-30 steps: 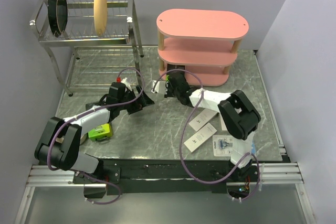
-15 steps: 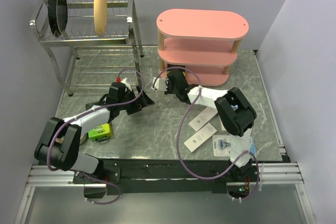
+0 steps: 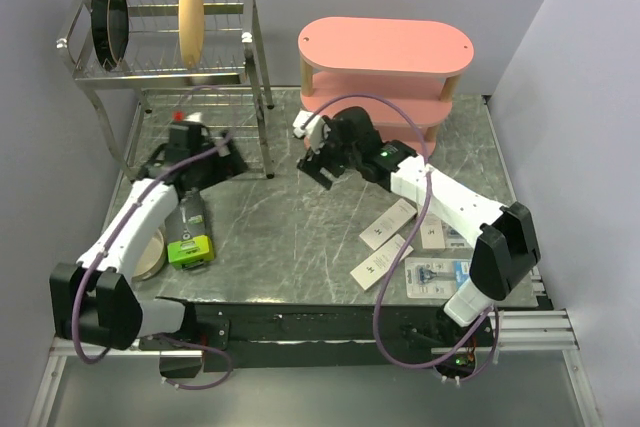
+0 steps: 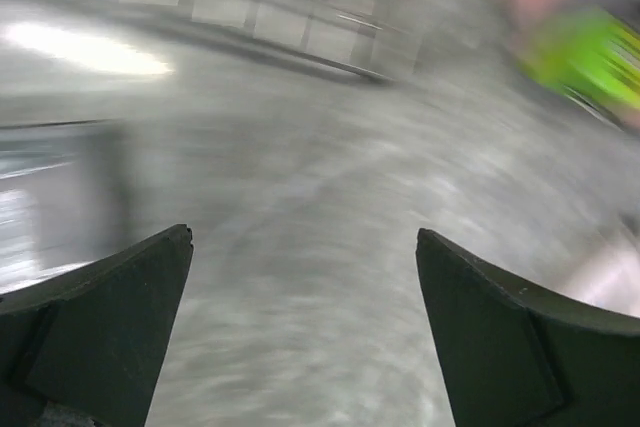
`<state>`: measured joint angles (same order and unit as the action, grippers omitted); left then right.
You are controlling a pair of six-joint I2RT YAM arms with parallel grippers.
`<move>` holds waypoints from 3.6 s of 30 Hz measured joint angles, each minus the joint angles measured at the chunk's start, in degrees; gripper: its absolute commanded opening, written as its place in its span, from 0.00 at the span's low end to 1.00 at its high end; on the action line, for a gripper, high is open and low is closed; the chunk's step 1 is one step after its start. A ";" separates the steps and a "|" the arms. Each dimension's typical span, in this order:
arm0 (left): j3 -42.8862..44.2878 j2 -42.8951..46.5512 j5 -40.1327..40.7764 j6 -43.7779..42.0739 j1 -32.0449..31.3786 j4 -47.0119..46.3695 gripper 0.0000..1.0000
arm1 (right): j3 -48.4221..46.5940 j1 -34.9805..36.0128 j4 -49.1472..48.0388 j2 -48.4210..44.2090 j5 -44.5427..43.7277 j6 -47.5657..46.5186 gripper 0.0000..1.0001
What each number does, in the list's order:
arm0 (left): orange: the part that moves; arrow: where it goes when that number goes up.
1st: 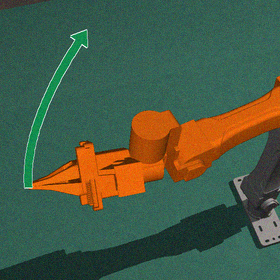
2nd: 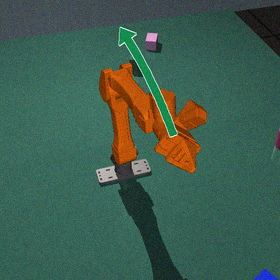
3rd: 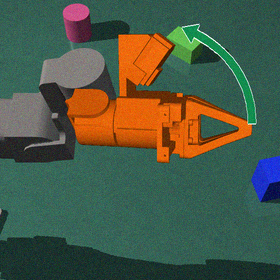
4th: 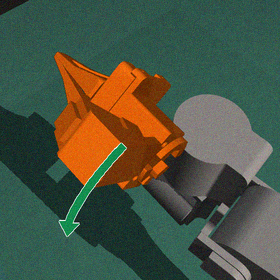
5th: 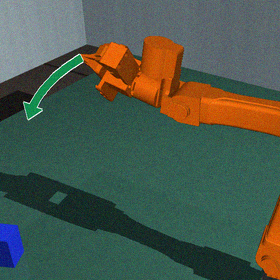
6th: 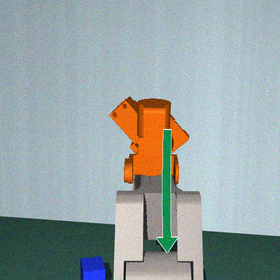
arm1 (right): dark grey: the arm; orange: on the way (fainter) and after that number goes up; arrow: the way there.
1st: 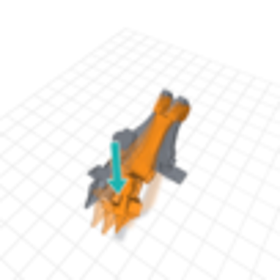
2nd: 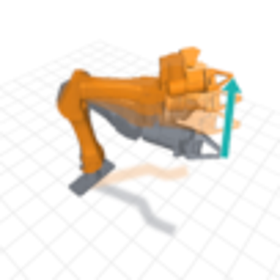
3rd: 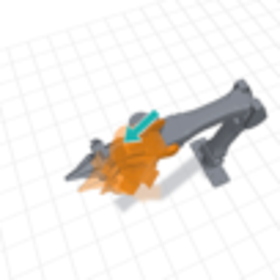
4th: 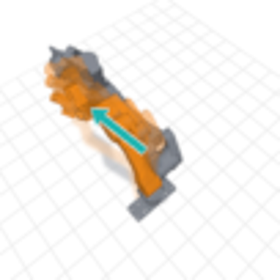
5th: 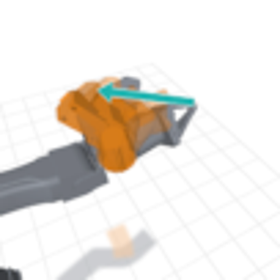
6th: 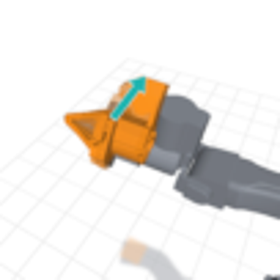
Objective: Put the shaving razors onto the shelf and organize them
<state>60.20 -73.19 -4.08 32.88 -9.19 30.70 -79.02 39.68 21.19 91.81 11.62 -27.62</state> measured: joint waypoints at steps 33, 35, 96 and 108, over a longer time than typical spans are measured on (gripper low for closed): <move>-6.95 -12.48 1.27 1.70 19.41 0.04 0.68 | -1.09 6.40 1.62 5.07 8.90 21.99 0.89; -8.20 -11.89 -0.55 4.07 14.36 -0.74 0.66 | -1.01 6.32 1.68 5.05 8.52 21.99 0.89; -17.44 -15.87 -23.74 17.55 -14.64 -24.50 0.10 | 31.76 -13.57 -14.53 -0.96 21.97 61.64 0.90; -27.76 -10.99 -29.64 22.36 -7.65 -33.48 0.03 | 30.58 -12.41 -17.77 -0.24 22.99 64.70 0.93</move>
<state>32.45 -84.18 -33.71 55.24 -16.84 -2.79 -48.45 27.27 3.42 91.57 34.61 37.08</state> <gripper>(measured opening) 0.056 0.917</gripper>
